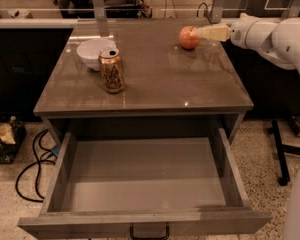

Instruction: Place apple into top drawer

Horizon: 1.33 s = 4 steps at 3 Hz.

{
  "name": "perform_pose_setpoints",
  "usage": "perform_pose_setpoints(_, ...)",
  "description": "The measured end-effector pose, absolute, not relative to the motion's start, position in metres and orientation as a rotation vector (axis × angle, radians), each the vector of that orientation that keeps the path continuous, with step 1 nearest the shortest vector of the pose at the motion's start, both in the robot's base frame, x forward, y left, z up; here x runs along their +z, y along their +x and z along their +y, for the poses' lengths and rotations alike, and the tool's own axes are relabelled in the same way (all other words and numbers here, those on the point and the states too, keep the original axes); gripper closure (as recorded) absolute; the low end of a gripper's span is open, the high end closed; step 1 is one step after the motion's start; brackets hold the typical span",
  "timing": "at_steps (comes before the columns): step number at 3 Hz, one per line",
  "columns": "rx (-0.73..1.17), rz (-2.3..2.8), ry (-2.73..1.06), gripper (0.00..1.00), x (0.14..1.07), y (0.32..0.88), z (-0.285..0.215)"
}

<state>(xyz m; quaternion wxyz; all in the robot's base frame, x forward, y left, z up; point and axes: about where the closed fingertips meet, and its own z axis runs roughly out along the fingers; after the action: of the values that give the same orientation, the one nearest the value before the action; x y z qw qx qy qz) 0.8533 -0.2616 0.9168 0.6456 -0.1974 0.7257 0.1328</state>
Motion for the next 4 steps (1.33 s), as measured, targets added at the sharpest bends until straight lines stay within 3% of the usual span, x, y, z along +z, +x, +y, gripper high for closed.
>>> perform_pose_setpoints(4, 0.545, 1.698, -0.500, 0.00, 0.866, 0.894, -0.185)
